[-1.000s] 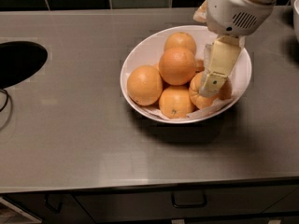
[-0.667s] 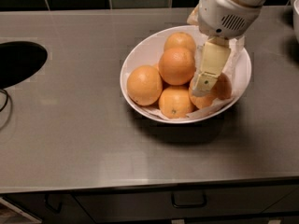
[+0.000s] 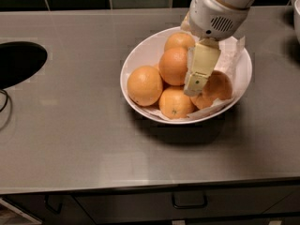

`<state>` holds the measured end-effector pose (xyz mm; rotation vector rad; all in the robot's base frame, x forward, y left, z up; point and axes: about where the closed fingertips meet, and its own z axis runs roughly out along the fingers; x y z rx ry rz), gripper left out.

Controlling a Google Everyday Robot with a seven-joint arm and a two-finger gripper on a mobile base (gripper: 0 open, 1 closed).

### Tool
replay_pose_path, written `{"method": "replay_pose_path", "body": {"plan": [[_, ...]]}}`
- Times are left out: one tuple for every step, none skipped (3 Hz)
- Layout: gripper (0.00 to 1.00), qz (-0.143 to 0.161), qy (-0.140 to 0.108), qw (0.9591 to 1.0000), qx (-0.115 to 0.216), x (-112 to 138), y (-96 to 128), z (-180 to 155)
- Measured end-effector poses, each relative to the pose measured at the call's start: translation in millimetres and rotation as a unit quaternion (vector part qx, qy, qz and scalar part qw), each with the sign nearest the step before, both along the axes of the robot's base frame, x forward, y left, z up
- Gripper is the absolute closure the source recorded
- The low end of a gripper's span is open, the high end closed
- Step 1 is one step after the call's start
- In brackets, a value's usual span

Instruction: Pick orange from white bowl

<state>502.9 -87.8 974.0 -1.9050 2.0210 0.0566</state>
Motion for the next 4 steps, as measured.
{"method": "replay_pose_path", "body": {"plan": [[0.15,-0.001,0.002,1.0,-0.002,5.2,2.8,-0.6],[0.15,0.0,0.003,1.0,-0.003,10.4,6.1,-1.3],[0.2,-0.001,0.004,1.0,-0.004,13.1,6.7,-2.4],[0.2,-0.002,0.006,1.0,-0.003,14.6,6.9,-4.2]]}}
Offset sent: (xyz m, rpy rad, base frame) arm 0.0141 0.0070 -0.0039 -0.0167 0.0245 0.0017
